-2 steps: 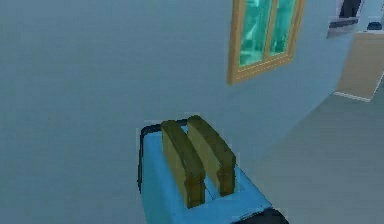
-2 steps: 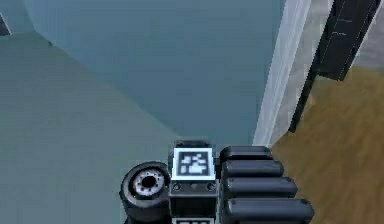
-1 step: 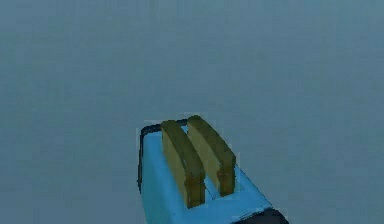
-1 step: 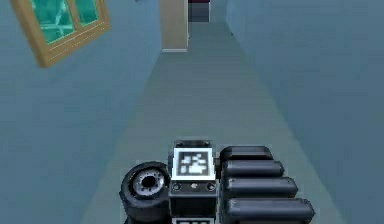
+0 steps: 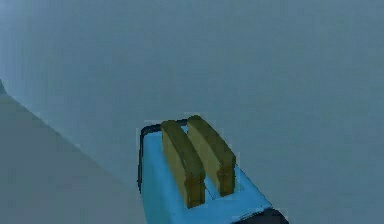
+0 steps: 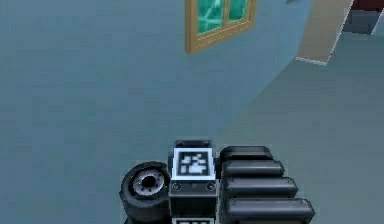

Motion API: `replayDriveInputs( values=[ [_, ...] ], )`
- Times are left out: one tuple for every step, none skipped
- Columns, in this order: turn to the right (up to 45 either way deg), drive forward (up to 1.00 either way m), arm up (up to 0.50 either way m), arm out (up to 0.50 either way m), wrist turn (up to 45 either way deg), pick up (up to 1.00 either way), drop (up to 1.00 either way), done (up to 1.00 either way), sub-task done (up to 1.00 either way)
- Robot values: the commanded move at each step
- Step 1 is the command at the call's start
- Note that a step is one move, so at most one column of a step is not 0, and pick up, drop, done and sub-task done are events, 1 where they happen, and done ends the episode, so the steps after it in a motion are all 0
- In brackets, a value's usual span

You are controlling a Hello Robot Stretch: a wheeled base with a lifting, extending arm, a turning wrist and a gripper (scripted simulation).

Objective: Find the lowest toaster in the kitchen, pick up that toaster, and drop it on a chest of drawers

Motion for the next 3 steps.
replayDriveInputs(
  values=[
    [0.0, 0.25, 0.0, 0.0, 0.0, 0.0, 0.0, 0.0, 0.0],
    [-45.0, 0.0, 0.0, 0.0, 0.0, 0.0, 0.0, 0.0, 0.0],
    [-6.0, 0.0, 0.0, 0.0, 0.0, 0.0, 0.0, 0.0, 0.0]
  ],
)
